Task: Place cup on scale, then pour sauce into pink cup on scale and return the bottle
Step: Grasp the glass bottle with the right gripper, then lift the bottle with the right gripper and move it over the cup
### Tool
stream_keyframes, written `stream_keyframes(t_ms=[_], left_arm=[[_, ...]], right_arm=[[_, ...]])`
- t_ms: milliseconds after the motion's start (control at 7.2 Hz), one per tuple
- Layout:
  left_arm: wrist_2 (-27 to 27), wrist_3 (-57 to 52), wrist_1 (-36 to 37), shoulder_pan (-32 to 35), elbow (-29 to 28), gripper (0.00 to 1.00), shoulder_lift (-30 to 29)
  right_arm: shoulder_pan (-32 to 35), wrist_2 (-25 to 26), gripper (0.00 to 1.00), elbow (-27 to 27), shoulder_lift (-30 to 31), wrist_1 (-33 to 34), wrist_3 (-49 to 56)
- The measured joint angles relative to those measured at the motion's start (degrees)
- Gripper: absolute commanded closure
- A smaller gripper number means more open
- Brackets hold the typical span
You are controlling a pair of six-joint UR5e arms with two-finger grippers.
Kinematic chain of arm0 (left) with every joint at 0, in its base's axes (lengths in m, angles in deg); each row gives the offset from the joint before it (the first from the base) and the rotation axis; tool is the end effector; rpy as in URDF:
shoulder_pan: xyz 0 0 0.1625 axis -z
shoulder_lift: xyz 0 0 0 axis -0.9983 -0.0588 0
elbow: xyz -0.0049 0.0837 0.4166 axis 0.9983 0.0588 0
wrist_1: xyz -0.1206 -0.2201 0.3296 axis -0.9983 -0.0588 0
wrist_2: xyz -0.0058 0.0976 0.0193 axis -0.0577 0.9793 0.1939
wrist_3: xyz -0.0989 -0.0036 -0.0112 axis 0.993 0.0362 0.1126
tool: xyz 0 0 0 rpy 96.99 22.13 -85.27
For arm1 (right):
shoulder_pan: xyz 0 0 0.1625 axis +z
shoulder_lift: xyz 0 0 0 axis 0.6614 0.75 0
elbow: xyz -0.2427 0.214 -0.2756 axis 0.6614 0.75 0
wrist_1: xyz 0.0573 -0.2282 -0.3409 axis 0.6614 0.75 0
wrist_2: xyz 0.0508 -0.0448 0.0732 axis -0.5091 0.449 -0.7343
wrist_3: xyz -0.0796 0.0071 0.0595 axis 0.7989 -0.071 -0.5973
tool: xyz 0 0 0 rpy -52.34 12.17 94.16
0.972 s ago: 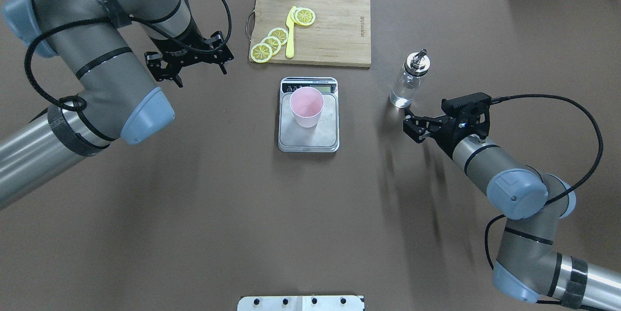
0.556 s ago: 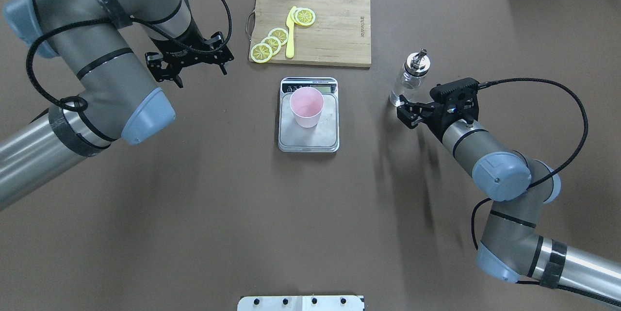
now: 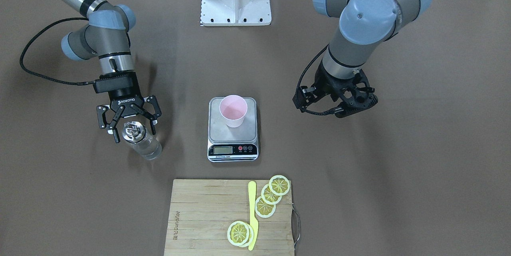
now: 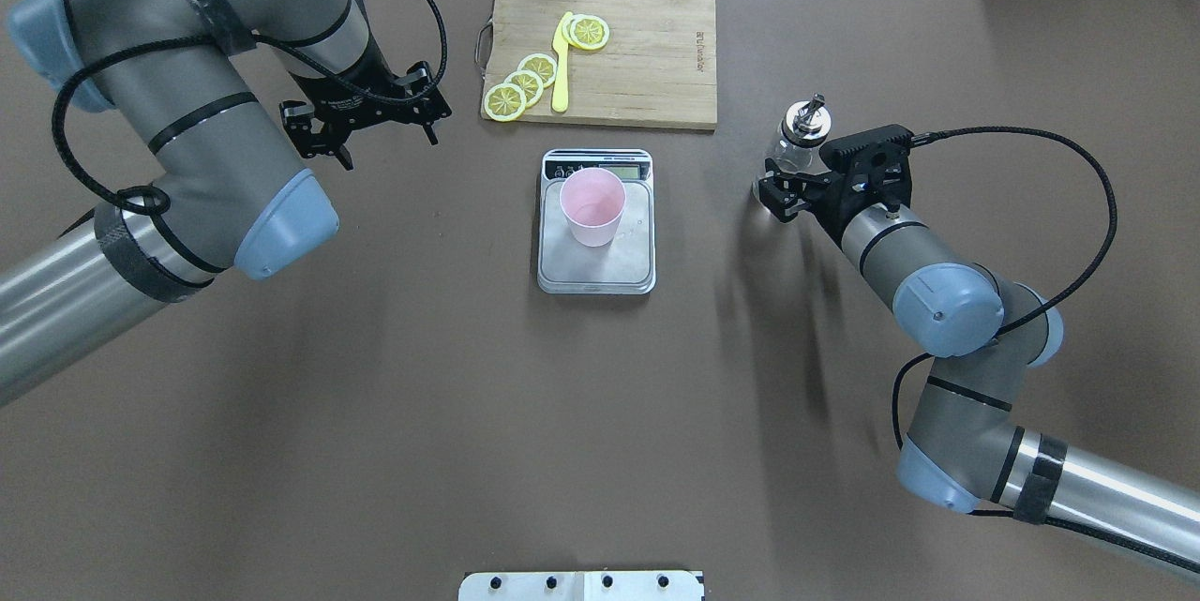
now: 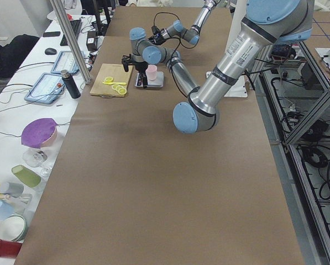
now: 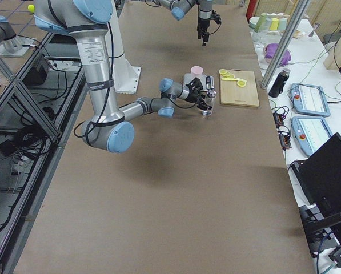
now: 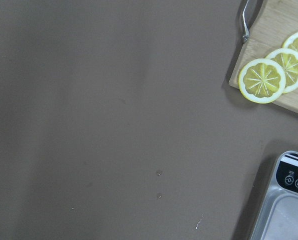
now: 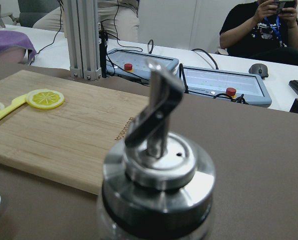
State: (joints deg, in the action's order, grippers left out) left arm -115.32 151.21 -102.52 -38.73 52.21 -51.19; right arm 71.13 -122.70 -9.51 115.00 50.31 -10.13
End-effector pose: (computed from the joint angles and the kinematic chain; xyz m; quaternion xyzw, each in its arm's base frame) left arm 0.3919 -0.5542 0.2130 -0.0531 0.3983 -0.1525 0.9029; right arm -0.4378 -0.4589 0.4096 0.4923 -0.3440 0.0685 0.7966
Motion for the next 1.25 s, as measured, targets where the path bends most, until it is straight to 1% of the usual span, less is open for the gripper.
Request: stream_keyframes(t_ms=[278, 417, 556, 694, 833, 972, 1111, 1250], left_arm=[[-0.03, 0.0, -0.01, 0.0, -0.01, 0.02, 0.18], [-0.03, 0.0, -0.04, 0.0, -0.01, 0.02, 0.25], [-0.06, 0.0, -0.06, 0.0, -0.01, 0.02, 0.28], [-0.07, 0.02, -0.06, 0.0, -0.01, 0.02, 0.28], [-0.08, 0.08, -0.02, -0.02, 0.0, 0.02, 0.27], [-0.1, 0.15, 0.0, -0.05, -0.01, 0.02, 0.26], [-0.12, 0.22, 0.01, -0.07, -0.01, 0.02, 0.26], [-0.12, 0.23, -0.03, -0.07, -0.01, 0.02, 0.26]], right_arm=[[0.11, -0.36, 0.0, 0.25, -0.4, -0.12, -0.32], [0.09, -0.49, 0.06, 0.39, -0.63, -0.12, -0.45], [0.08, -0.58, 0.4, 0.46, -0.8, -0.13, -0.53], [0.07, -0.63, 0.65, 0.51, -0.93, -0.07, -0.55], [0.07, -0.68, 0.78, 0.66, -1.03, 0.02, -0.47], [0.09, -0.69, 0.96, 1.0, -1.36, 0.06, -0.31], [0.21, -0.74, 1.0, 1.44, -1.94, 0.11, -0.21], [0.82, -1.25, 1.0, 1.66, -2.77, 0.47, -0.1]])
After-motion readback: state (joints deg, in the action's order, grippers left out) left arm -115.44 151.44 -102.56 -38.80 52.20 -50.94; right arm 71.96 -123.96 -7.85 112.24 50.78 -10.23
